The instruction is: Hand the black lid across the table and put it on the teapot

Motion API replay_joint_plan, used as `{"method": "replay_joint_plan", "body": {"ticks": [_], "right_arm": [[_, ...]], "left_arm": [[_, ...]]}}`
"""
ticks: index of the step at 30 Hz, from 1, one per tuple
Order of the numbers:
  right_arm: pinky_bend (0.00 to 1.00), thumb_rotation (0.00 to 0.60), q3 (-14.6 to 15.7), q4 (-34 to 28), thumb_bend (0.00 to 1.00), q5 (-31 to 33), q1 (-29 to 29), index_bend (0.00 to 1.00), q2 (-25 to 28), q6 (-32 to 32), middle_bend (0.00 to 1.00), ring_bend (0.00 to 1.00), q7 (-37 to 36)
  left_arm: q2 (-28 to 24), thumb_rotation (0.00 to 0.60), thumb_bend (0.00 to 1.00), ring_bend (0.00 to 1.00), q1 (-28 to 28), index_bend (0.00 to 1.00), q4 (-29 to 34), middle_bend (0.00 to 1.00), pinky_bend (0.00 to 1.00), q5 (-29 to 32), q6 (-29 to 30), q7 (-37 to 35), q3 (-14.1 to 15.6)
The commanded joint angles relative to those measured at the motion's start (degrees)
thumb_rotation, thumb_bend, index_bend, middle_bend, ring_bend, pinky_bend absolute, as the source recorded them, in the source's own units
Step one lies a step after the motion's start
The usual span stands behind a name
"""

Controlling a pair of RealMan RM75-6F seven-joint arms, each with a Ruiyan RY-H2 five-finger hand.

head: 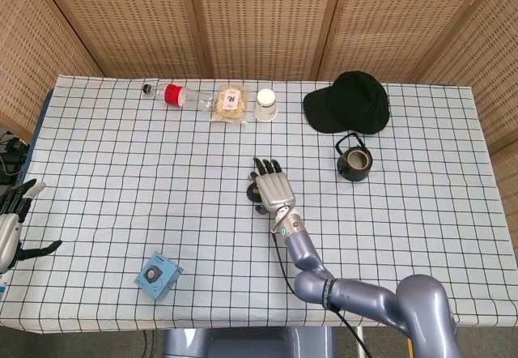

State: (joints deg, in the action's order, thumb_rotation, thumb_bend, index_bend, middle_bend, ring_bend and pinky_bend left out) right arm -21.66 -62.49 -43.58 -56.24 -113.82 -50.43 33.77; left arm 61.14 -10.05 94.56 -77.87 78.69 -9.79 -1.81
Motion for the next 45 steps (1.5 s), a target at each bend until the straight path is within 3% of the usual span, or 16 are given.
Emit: {"method": "replay_joint_plan", "body": {"ticks": [1,18,25,35,45], "right_arm": [[0.0,0.6,0.12,0.72,0.42,0.33,-0.45,0.32,-0.3,0.37,0.04,0.0,0.01],[0.0,0.6,1.03,3.98,0.48,2.09,-1.57,0.37,-1.53,1.84,0.06,0.0,0.28],[0.0,0.6,1.55,2.17,0.49,1.39,-0.95,0.41,-0.89,0.27,0.07,0.0,0.27],[0.0,0.6,2.33,-3.93,0.49,0.21,0.96,0.42,2.43,-3.34,0.07,0.0,1.08],[0.0,0.6,2.37,-18.01,0.49,-2.34,6.22,0.42,15.32,-10.98,0.07,0.0,2.39]], "left_arm": [[-0.06,0.6,0.09,0.0,0.1,0.0,-0.02,0.0,0.0,-0.13,-0.13,-0.16,-0.13],[-0.17,0.6,0.09,0.0,0.37,0.0,-0.21,0.0,0.0,-0.47,-1.35,-0.79,-0.78],[-0.36,0.6,0.09,0.0,0.52,0.0,-0.02,0.0,0.0,-0.97,-1.63,-1.2,-0.86],[-0.6,0.6,0.09,0.0,1.02,0.0,0.21,0.0,0.0,-1.57,-1.06,-1.31,-0.98],[-0.26,0.6,0.09,0.0,1.56,0.0,1.14,0.0,0.0,-2.7,0.02,0.96,-0.78]]}}
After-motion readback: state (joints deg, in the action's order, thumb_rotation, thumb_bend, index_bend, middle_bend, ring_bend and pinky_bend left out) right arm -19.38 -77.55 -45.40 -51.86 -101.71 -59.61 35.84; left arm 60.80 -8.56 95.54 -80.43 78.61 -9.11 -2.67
